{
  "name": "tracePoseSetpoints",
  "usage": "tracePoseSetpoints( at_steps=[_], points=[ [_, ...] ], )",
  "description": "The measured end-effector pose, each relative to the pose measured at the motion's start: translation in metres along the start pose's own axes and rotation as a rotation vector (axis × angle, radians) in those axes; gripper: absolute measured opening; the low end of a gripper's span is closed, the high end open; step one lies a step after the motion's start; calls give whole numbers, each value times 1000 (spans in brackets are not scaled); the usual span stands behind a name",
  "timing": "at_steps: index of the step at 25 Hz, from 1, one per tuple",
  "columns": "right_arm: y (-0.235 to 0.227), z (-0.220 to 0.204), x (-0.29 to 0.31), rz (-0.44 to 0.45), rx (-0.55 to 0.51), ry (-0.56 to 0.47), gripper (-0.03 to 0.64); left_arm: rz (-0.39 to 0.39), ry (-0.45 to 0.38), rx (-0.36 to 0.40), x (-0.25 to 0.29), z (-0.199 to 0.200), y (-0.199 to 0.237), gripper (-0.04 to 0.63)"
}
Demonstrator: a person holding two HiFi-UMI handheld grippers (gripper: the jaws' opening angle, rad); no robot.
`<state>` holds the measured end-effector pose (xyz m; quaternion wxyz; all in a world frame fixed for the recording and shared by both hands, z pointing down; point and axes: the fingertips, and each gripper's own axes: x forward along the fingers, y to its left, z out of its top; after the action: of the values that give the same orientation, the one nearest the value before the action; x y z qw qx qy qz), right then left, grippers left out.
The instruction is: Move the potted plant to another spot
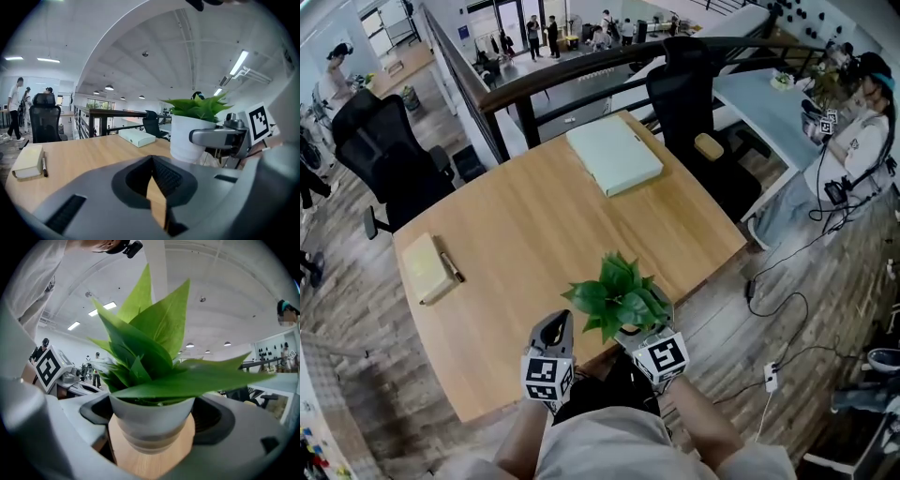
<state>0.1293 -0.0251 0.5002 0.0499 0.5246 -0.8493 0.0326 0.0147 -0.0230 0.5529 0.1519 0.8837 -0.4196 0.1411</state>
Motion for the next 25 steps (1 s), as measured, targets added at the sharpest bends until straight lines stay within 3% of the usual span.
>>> tracePoseSetpoints(
  at_steps=[9,16,25],
  points=[
    [-42,-49,-4,-52,77,100,508,-17,102,-43,23,-37,-6,11],
    [-78,-75,9,-78,109,151,508,2,136,-62,50,-49,-1,11],
    [-117,-111,49,-25,123,225,508,58,164,-118,83,-51,3,11]
  ],
)
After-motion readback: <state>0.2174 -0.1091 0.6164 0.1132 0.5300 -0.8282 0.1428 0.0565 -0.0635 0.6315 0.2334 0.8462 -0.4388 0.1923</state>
